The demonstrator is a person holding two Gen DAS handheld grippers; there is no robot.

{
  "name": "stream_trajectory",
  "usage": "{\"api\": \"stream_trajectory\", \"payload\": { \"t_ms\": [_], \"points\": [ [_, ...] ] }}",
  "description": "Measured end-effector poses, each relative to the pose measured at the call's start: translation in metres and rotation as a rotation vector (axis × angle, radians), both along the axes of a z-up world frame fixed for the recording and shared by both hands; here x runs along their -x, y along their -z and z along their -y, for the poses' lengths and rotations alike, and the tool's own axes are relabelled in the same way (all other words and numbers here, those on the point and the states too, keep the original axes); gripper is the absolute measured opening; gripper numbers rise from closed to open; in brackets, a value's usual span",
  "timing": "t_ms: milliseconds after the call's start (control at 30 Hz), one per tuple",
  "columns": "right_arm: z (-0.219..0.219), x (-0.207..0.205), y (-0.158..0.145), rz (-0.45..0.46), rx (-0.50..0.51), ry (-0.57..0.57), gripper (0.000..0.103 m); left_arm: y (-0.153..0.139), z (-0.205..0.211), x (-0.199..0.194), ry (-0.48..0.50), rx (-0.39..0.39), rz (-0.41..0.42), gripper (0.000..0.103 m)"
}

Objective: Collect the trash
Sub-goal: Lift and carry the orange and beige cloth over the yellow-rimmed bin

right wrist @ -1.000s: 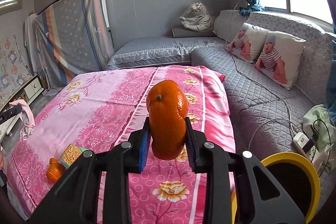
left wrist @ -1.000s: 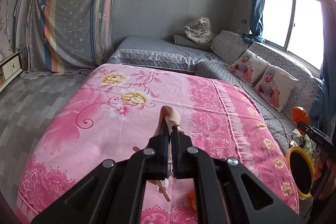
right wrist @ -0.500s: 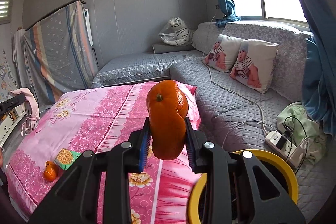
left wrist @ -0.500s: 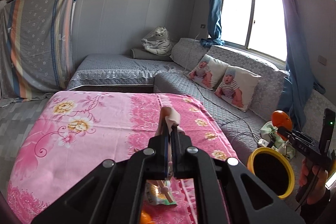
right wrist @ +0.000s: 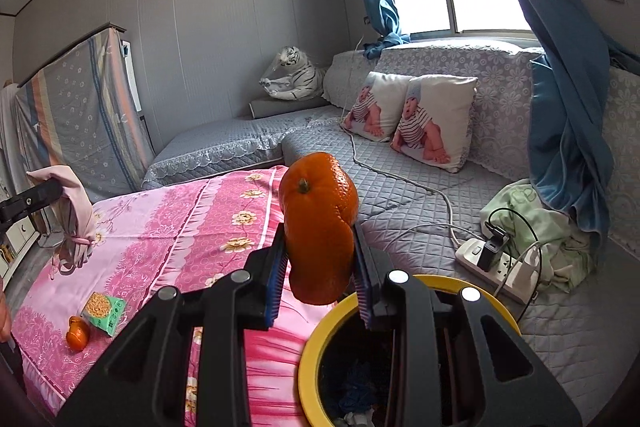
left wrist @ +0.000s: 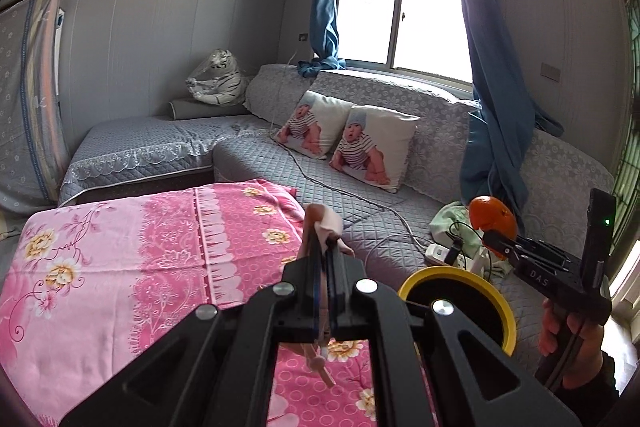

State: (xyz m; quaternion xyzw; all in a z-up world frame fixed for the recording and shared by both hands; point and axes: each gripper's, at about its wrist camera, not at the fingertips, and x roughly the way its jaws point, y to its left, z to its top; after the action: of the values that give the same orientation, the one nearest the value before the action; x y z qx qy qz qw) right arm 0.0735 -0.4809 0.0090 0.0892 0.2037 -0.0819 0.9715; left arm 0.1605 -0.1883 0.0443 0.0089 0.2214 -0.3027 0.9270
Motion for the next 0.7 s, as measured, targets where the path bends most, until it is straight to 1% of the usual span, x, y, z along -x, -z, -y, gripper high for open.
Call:
{"api": "stream_trajectory", "payload": {
  "t_ms": [300, 700],
  "points": [
    [0.026, 0.012, 0.016, -0.022, -0.022, 0.063, 0.028, 0.012, 0.059, 0.006, 0.113, -0.033, -0.009, 0.003],
    [0.055, 0.017, 0.049, -0.079, -0.068, 0.121, 0.028, 0.026, 0.12, 0.015, 0.228, -0.071, -0.01, 0.003]
  ]
}}
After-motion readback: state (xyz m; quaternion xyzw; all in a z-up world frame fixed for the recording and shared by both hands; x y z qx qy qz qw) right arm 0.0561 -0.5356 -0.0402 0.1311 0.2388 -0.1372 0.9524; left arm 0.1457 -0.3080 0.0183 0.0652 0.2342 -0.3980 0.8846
